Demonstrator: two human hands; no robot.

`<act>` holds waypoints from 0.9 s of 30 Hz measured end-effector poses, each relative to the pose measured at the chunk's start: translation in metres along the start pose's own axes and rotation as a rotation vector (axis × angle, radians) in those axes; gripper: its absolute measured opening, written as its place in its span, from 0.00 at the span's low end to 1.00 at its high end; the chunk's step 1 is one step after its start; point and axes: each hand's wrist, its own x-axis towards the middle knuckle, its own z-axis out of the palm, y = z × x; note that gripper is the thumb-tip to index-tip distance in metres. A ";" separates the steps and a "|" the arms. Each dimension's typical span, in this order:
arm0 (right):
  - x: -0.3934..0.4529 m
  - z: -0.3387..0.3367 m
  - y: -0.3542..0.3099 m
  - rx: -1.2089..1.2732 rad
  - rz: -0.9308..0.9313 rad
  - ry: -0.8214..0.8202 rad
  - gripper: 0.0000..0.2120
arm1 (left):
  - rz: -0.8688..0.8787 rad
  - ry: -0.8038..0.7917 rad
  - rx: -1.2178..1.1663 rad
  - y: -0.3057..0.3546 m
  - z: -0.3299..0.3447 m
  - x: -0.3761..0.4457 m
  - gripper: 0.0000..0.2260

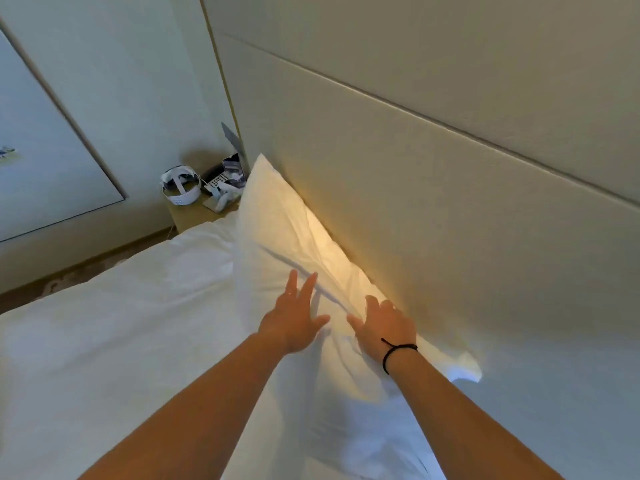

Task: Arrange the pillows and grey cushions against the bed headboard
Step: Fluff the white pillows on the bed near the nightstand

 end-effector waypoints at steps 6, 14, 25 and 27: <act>-0.012 0.030 0.019 -0.080 -0.138 0.018 0.32 | -0.089 -0.173 -0.092 0.001 0.075 -0.005 0.44; -0.022 0.016 0.018 -0.094 -0.149 0.074 0.34 | -0.012 -0.152 -0.110 0.002 0.051 -0.009 0.37; -0.074 0.040 -0.086 0.303 -0.388 0.101 0.23 | -0.273 0.074 -0.492 -0.102 0.028 -0.150 0.15; -0.097 0.050 -0.115 0.326 -0.477 -0.003 0.19 | -0.348 0.149 -0.507 -0.128 0.022 -0.186 0.09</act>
